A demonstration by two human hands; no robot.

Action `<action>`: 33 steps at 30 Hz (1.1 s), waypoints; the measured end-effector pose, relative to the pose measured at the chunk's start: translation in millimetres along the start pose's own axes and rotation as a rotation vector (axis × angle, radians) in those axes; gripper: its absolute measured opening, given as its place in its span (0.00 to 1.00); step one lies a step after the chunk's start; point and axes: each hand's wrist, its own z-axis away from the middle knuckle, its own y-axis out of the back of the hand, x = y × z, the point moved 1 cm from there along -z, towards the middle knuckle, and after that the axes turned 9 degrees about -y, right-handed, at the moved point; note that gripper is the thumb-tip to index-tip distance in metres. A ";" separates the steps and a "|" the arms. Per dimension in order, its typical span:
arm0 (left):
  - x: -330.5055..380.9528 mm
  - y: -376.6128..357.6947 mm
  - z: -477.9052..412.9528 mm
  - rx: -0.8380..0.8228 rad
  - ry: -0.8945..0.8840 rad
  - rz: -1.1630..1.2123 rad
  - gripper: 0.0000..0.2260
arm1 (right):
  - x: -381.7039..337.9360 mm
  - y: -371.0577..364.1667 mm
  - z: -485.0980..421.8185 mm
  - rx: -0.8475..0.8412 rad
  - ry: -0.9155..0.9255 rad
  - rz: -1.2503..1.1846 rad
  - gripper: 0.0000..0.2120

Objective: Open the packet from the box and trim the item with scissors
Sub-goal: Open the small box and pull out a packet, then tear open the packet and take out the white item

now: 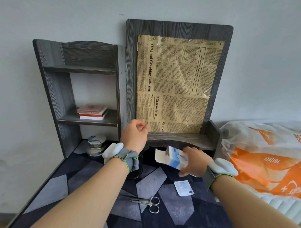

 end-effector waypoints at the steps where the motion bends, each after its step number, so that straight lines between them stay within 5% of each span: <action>1: -2.0 0.4 0.1 0.003 -0.009 -0.014 0.08 | 6.8 -5.1 -0.6 -0.015 -0.039 0.031 0.42; 8: -17.7 0.6 0.7 0.028 -0.037 -0.085 0.04 | 16.5 -33.2 -9.4 0.032 -0.132 -0.106 0.43; 16: -25.3 14.8 5.9 0.048 -0.007 -0.099 0.06 | 3.6 -15.2 -1.1 0.116 0.005 -0.027 0.20; 21: -34.0 25.9 14.6 0.120 0.000 -0.102 0.06 | -2.8 -8.2 11.6 0.006 -0.062 -0.057 0.12; 25: -37.7 31.8 29.4 0.184 -0.087 -0.107 0.05 | -2.6 -20.3 21.3 -0.131 -0.011 0.032 0.14; 30: -42.5 24.5 59.0 0.115 -0.173 -0.103 0.04 | -2.5 -38.0 32.1 -0.166 -0.006 0.047 0.28; 33: -48.0 16.2 76.1 0.016 -0.200 -0.155 0.04 | -4.5 -39.8 36.0 -0.179 -0.047 -0.001 0.24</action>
